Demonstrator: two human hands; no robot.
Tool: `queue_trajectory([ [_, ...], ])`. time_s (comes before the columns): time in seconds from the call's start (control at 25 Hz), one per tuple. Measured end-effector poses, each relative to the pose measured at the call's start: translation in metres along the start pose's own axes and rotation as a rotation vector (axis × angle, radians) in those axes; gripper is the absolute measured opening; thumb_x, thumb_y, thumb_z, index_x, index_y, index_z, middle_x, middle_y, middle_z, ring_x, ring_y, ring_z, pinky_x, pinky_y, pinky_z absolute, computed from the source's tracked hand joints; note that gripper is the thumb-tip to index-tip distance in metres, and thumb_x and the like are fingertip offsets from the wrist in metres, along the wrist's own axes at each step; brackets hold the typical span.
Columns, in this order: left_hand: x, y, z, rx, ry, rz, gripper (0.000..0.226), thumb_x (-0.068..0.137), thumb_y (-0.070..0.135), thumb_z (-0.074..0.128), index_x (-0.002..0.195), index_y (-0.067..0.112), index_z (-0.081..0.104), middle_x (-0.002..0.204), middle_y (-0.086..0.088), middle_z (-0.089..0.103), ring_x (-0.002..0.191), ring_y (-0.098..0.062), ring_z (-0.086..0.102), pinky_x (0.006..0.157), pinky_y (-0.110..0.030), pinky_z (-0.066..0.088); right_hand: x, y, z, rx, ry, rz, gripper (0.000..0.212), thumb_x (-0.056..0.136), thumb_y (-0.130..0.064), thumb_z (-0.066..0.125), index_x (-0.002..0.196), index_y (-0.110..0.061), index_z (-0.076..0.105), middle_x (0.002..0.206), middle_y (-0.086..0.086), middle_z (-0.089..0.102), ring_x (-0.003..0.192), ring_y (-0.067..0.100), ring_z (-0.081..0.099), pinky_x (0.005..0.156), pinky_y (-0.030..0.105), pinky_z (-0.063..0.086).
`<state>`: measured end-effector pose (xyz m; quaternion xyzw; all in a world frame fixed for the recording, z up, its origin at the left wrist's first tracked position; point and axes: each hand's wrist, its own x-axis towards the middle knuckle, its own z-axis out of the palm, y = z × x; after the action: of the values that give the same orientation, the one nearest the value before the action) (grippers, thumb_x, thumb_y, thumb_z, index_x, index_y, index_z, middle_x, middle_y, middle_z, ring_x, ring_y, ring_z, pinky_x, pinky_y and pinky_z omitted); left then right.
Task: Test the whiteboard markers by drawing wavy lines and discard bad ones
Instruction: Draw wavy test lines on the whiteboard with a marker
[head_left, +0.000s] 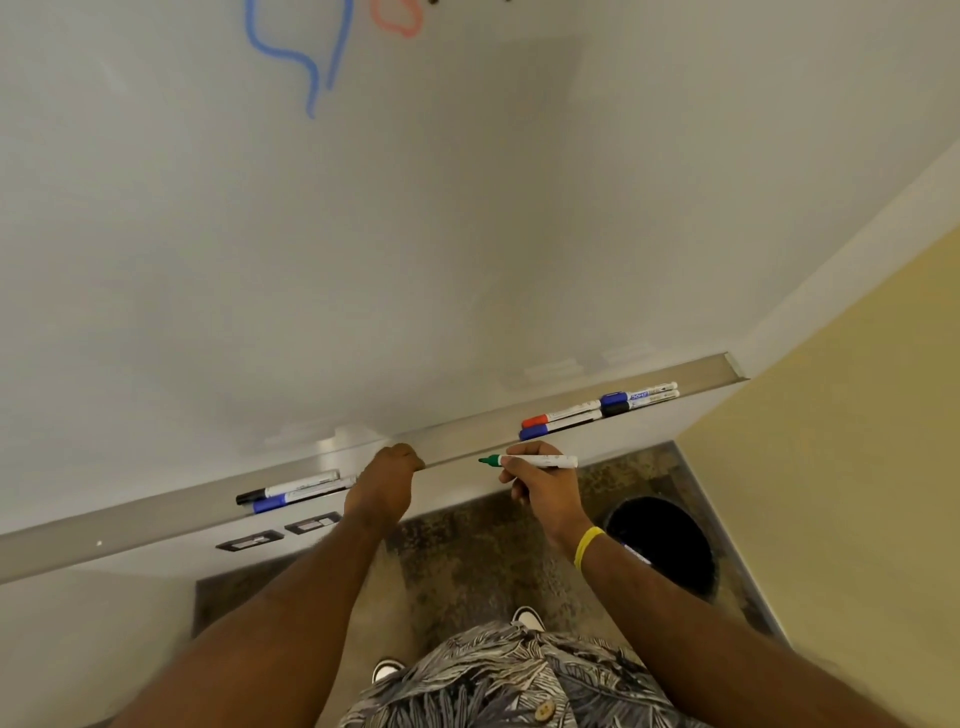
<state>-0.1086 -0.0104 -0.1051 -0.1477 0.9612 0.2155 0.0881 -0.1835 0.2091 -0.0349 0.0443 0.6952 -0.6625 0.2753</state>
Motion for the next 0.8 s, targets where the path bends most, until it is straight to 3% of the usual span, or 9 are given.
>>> queue_trajectory([
  [0.12,0.006,-0.001,-0.009,-0.027,-0.018,-0.047,0.029,0.093,-0.001,0.051,0.109,0.013,0.07,0.112,-0.006,0.063,0.106,-0.024,0.058,0.091,-0.031,0.046,-0.002,-0.006,-0.003,0.014,0.003,-0.025,0.002,0.092,-0.008,0.065,0.094,-0.008,0.067,0.078,0.012,0.069,0.057,0.016,0.057,0.05,0.02,0.047],
  [0.28,0.0,0.007,-0.025,-0.14,0.087,-0.046,0.02,0.092,0.008,0.06,0.107,0.015,0.071,0.11,0.001,0.067,0.097,-0.02,0.063,0.086,-0.03,0.049,-0.003,-0.012,-0.009,0.021,0.016,-0.052,0.006,0.093,-0.01,0.065,0.097,-0.005,0.067,0.079,0.012,0.069,0.06,0.018,0.057,0.051,0.02,0.047],
  [0.48,-0.032,0.03,-0.038,-0.546,0.155,-0.052,0.031,0.083,0.01,0.075,0.113,0.014,0.07,0.102,0.003,0.069,0.086,-0.005,0.067,0.078,-0.006,0.047,-0.009,-0.013,-0.01,0.041,-0.007,-0.06,0.011,0.092,-0.011,0.066,0.101,-0.004,0.067,0.081,0.013,0.07,0.062,0.019,0.057,0.054,0.023,0.049],
  [0.8,-0.066,0.056,-0.045,-0.607,0.2,-0.041,0.033,0.084,0.013,0.075,0.116,0.015,0.069,0.102,0.011,0.067,0.088,0.005,0.064,0.08,-0.001,0.046,-0.021,-0.007,0.008,0.001,-0.07,-0.05,0.013,0.093,-0.015,0.066,0.095,-0.003,0.07,0.075,0.011,0.07,0.059,0.018,0.058,0.056,0.025,0.051],
])
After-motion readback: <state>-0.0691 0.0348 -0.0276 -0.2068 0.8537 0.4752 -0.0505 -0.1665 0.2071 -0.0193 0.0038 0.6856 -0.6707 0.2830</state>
